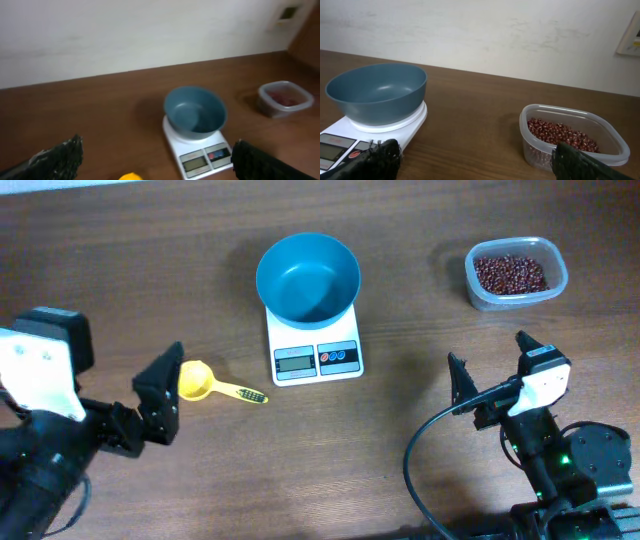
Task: Scoop item into bowl and weigh 50g on scale
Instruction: 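Move the left gripper to the yellow scoop and grasp its cup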
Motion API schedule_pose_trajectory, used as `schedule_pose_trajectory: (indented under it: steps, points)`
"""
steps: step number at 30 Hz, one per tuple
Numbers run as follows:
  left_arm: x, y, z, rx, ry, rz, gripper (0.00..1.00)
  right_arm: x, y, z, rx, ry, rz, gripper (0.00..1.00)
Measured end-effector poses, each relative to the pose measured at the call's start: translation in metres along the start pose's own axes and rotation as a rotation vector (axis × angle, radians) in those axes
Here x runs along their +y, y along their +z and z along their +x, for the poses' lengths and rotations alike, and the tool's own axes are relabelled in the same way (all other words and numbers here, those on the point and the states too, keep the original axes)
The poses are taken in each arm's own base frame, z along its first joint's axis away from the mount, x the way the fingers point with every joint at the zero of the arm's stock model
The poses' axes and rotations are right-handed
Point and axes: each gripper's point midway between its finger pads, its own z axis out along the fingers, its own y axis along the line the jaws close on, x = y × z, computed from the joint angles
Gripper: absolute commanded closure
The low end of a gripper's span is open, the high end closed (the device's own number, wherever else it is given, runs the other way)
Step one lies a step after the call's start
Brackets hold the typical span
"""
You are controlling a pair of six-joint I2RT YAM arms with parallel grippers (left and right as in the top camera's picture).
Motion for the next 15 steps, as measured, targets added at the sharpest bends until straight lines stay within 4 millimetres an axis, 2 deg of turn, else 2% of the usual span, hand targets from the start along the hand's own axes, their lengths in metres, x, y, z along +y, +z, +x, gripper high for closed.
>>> schedule_pose_trajectory:
  steps: [3,5,6,9,10,12,13,14,15]
  points:
    - [-0.031,-0.003,0.006,0.026,-0.013,0.184,0.01,0.000,0.000,0.000,0.000,0.000,0.000,0.01]
    - [-0.047,-0.007,0.006,0.022,-0.015,0.279,0.01,0.000,0.000,0.000,0.000,0.000,0.000,0.01]
    - [-0.048,-0.007,0.006,0.024,-0.028,0.283,0.01,0.000,0.000,0.000,0.000,-0.001,0.000,0.01]
    - [-0.020,0.002,0.009,0.054,-0.201,0.115,0.01,0.000,0.000,0.000,0.000,-0.001,0.000,0.01]
    - [-0.001,0.012,0.017,0.095,-0.288,0.013,0.01,0.000,0.000,0.000,0.000,0.000,0.000,0.01]
    - [0.018,0.023,0.034,0.215,-0.376,-0.097,0.01,0.000,0.000,0.000,0.000,0.000,0.000,0.01]
    - [0.034,0.035,0.045,0.304,-0.427,-0.183,0.01,0.000,0.000,0.000,0.000,0.000,0.000,0.01]
    - [0.042,0.036,0.062,0.410,-0.468,-0.251,0.01,0.000,0.000,0.000,-0.001,-0.001,0.000,0.02]
    - [0.049,0.037,0.067,0.460,-0.488,-0.297,0.01,0.000,0.000,0.000,0.000,0.000,0.000,0.01]
